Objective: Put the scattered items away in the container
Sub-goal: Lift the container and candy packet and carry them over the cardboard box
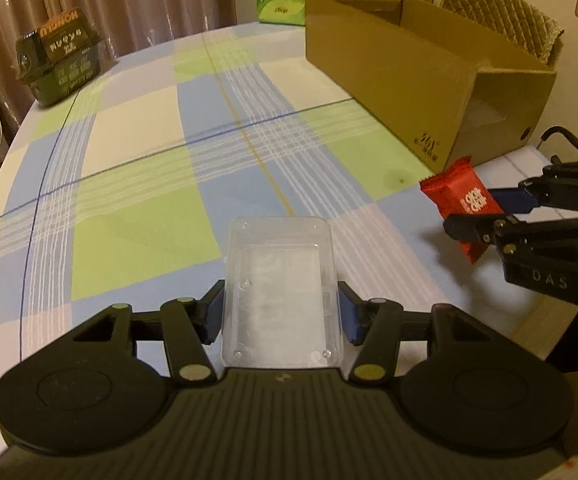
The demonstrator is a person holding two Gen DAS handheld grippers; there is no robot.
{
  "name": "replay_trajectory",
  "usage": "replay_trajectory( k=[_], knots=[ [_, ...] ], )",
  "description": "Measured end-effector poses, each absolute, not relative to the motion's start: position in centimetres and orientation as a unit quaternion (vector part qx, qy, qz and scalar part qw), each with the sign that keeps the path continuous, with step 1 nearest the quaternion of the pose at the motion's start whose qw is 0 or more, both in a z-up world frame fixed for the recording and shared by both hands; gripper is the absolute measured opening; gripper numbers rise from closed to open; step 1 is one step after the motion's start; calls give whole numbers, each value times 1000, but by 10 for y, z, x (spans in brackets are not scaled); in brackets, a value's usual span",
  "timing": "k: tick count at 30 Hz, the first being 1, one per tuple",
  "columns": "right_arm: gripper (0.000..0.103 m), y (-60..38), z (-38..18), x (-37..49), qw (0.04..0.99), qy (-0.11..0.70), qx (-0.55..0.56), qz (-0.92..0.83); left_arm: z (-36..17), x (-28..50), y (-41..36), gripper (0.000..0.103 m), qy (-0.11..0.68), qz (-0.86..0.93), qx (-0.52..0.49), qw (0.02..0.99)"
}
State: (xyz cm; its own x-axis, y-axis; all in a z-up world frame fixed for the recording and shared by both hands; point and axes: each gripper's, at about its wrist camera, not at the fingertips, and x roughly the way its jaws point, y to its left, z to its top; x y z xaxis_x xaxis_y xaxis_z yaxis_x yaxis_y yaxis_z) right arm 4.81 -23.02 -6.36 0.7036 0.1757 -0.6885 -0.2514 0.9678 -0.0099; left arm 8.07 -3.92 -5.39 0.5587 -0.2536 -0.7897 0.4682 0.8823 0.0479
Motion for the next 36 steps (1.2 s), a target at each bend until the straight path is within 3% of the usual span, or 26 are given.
replay_trajectory(
  k=[23,36],
  knots=[
    [24,-260,-4,24,947,308,-36,85,-5,58,-79,51,385,-232,134,883],
    [24,-309,37,36,964,261,-27,34,36,85,-133,51,347,-276,125,887]
  ],
)
